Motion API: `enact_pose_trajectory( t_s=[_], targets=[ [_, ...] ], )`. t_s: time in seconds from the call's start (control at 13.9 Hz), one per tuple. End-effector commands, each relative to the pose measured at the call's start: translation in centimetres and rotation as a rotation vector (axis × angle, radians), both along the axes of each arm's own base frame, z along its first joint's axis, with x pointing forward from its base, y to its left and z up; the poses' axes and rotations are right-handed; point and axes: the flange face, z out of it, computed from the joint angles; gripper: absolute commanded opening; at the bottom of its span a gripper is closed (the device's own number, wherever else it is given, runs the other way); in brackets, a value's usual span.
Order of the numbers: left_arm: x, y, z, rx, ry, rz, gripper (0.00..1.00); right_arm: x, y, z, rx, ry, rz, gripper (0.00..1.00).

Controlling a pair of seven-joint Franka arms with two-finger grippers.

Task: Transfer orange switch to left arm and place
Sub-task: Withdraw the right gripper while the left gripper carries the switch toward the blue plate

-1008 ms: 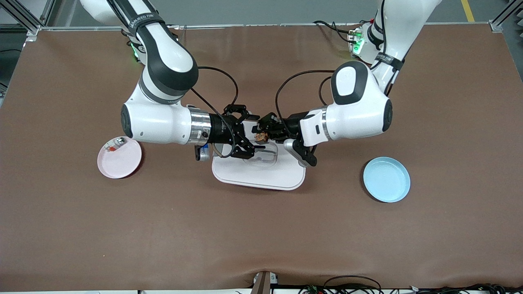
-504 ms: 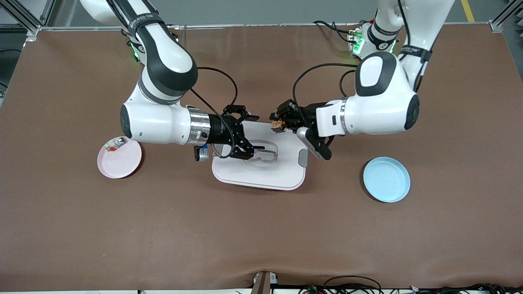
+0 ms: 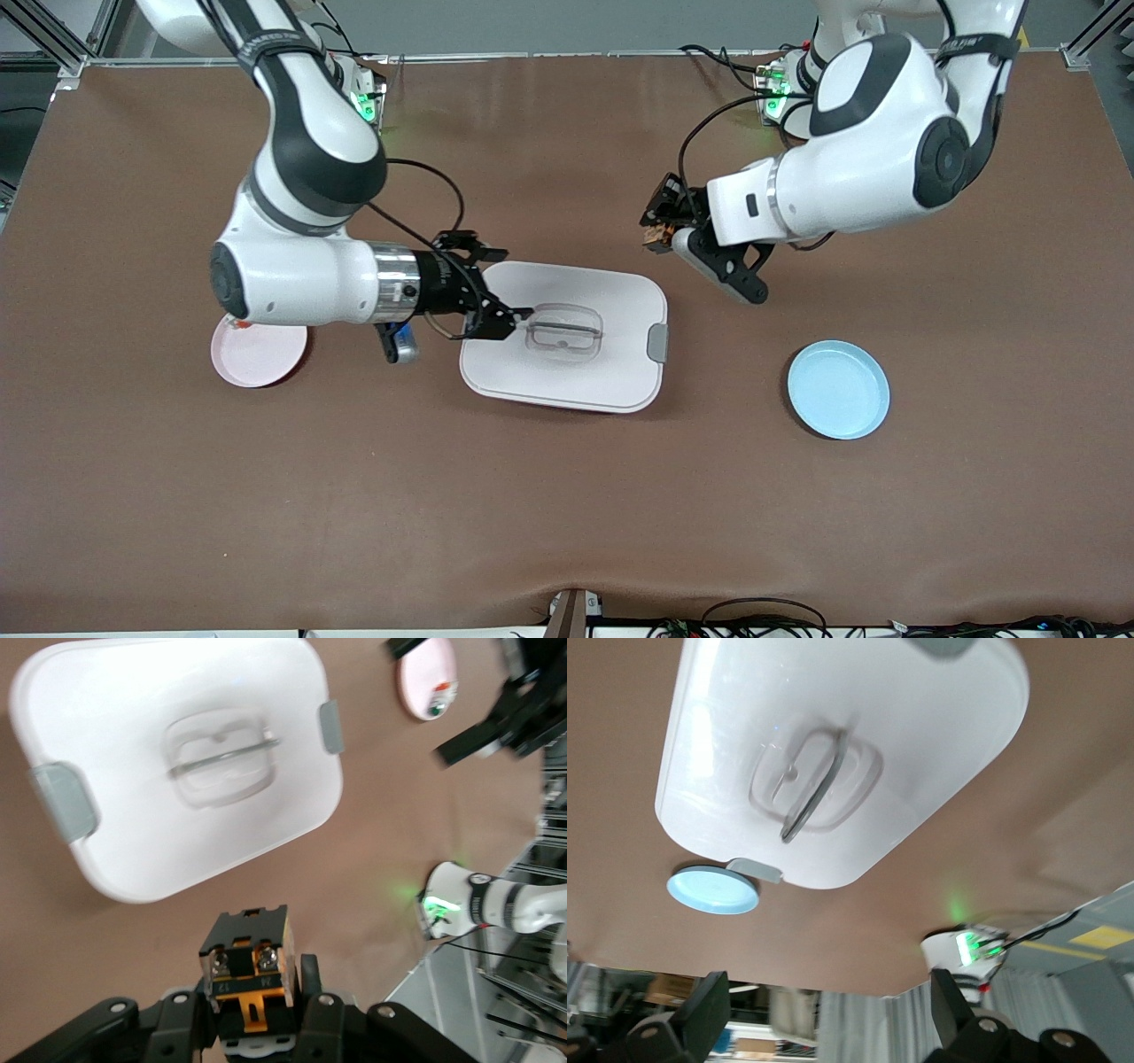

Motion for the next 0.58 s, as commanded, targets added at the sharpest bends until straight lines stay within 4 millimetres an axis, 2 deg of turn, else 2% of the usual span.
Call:
enact_pose_trajectory(
  t_s=[0.0, 0.14, 0.22, 0.5],
  targets=[
    [-1.3, 1.3, 2.2, 0.098, -0.004, 0.052, 0.00, 0.6, -4.4, 0.3, -0.020, -0.055, 0.155, 1.00],
    [-1.5, 1.5, 2.9, 0.174, -0.017, 0.085, 0.00, 0.9, -7.6, 0.8, -0.036, -0.087, 0.276, 1.00],
    [-1.5, 1.8, 4.0, 0.213, -0.034, 0.101, 0.00, 1.0, -9.2, 0.8, -0.039, -0.091, 0.326, 1.00],
    [-1.3, 2.8, 5.8, 0.342, -0.017, 0.240, 0.00, 0.9, -16.8, -0.5, -0.067, -0.146, 0.615, 1.00]
  ],
)
